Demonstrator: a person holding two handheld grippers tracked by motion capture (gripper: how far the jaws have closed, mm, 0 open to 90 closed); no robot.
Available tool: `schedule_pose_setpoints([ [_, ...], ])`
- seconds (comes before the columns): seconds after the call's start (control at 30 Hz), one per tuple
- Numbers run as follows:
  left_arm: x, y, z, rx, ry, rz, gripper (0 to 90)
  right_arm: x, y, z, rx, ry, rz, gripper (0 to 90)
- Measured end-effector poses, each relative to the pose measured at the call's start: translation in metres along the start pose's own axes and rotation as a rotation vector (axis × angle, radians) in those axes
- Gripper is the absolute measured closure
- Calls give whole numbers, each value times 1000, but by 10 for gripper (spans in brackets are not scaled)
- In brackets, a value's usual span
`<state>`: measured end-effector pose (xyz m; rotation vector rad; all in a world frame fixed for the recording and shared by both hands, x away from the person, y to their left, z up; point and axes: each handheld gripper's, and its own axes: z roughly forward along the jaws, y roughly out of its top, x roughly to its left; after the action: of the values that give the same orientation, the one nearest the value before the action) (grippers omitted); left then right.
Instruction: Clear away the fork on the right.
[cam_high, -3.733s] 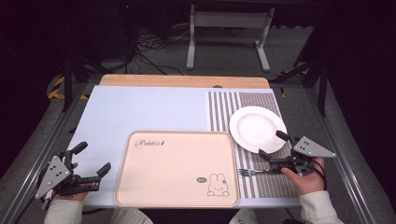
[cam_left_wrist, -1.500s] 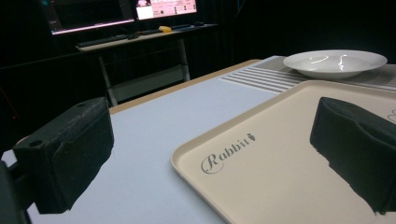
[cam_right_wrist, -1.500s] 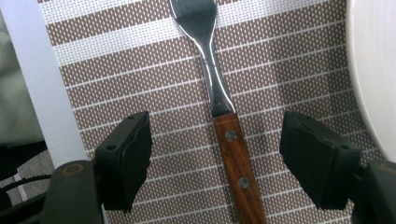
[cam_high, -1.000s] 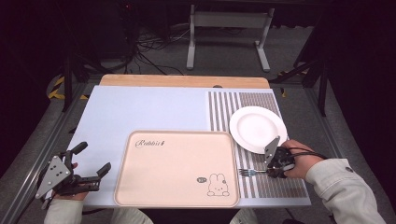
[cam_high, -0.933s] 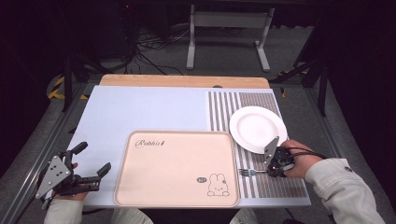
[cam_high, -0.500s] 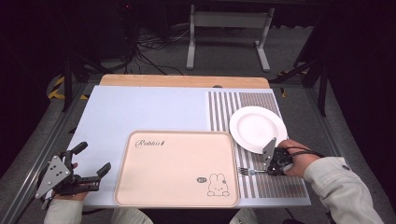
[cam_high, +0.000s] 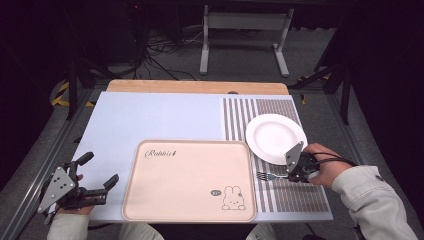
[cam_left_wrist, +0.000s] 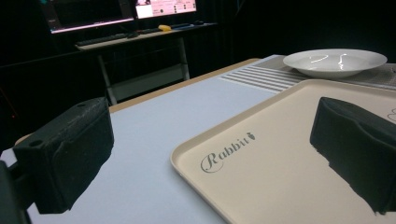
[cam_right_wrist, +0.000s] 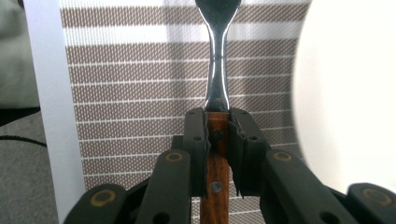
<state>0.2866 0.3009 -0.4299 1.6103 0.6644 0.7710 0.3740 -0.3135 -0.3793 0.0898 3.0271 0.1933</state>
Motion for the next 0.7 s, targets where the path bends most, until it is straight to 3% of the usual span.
schedule_pose_setpoints([
  [0.33, 0, 0, 0, 0, 0, 0, 4, -2, 14, -15, -18, -30, 8, 785],
  [0.7, 0, 0, 0, -2, -1, -3, 4, -5, 59, -23, -62, -45, -46, 785],
])
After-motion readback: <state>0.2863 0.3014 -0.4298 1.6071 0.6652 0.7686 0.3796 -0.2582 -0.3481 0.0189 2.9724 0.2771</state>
